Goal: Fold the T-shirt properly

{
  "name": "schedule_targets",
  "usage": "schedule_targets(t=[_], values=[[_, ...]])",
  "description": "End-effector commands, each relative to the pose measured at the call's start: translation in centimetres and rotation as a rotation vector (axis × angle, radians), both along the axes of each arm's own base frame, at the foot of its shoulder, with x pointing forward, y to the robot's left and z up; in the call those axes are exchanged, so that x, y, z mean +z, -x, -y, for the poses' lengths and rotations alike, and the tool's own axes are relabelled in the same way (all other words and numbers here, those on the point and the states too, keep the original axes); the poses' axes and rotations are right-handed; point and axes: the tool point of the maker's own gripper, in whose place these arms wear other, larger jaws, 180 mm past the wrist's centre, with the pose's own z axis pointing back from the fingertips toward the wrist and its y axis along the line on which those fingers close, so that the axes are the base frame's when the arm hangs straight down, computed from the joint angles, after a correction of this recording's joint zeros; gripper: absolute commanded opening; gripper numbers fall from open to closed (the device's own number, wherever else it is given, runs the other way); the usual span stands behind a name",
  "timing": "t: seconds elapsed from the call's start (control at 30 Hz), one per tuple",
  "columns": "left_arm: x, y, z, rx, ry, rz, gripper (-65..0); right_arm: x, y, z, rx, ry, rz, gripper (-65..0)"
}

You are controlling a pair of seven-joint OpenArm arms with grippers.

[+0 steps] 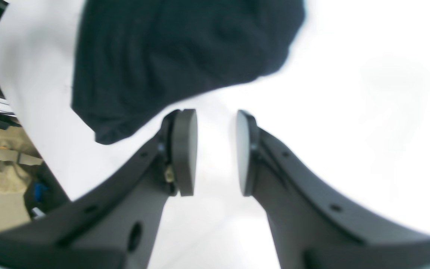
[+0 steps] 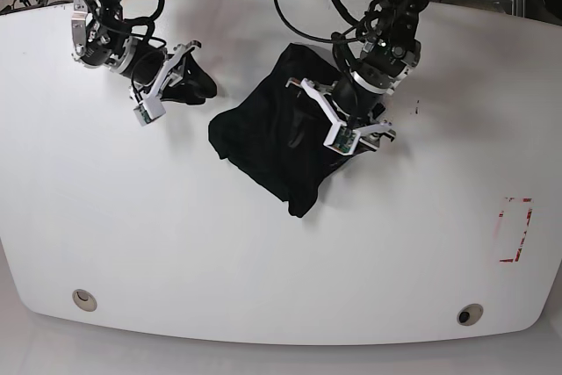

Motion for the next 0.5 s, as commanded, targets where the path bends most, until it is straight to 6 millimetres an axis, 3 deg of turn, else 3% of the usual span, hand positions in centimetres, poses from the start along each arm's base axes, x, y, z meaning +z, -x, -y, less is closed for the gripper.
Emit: schedule_targets(t=[0.0, 0.1, 0.33, 0.47], values=[[1.1, -0.9, 0.1, 0.005, 0.018, 0.044, -24.9, 1.9, -1.2, 1.3, -0.038, -0.017, 0.068, -47.4], [0.9, -1.0, 0.2, 0.002, 0.016, 0.038, -24.9, 2.0, -1.3, 2.5, -0.072, -0.006, 0.074, -43.0], [-2.6, -1.2, 0.1, 0.0, -0.005, -0.042, -24.9, 2.4, -1.5, 4.3, -0.124, 0.006, 0.086, -19.8], [-5.1, -1.3, -0.4, -0.003, -0.023, -0.081, -25.0, 2.4, -1.5, 4.5, -0.128, 0.009, 0.086, -18.7]])
